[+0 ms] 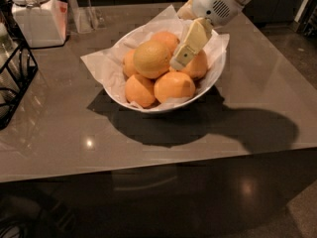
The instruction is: Pick orange from white bowl
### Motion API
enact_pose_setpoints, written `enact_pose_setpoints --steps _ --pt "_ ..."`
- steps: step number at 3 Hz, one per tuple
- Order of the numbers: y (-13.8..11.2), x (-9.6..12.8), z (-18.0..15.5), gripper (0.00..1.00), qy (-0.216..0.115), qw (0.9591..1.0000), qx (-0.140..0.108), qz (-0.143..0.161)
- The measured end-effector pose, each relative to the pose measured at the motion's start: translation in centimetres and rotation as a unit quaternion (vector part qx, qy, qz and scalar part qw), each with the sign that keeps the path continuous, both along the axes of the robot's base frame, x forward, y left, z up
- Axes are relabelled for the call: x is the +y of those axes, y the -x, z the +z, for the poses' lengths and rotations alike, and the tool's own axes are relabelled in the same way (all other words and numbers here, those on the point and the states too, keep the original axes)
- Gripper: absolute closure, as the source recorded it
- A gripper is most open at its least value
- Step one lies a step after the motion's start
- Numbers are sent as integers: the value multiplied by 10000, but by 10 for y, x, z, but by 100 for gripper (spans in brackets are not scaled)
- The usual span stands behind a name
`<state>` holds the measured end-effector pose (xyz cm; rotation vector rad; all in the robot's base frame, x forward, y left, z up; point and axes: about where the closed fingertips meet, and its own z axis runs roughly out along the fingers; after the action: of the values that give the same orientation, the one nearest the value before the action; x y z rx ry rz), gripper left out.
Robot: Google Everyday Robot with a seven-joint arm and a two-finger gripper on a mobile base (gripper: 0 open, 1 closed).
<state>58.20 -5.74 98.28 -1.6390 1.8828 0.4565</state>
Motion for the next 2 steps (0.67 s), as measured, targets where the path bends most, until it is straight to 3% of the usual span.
enact_pose_setpoints --steps 2 --pt "-6 41 -10 0 -403 9979 119 500"
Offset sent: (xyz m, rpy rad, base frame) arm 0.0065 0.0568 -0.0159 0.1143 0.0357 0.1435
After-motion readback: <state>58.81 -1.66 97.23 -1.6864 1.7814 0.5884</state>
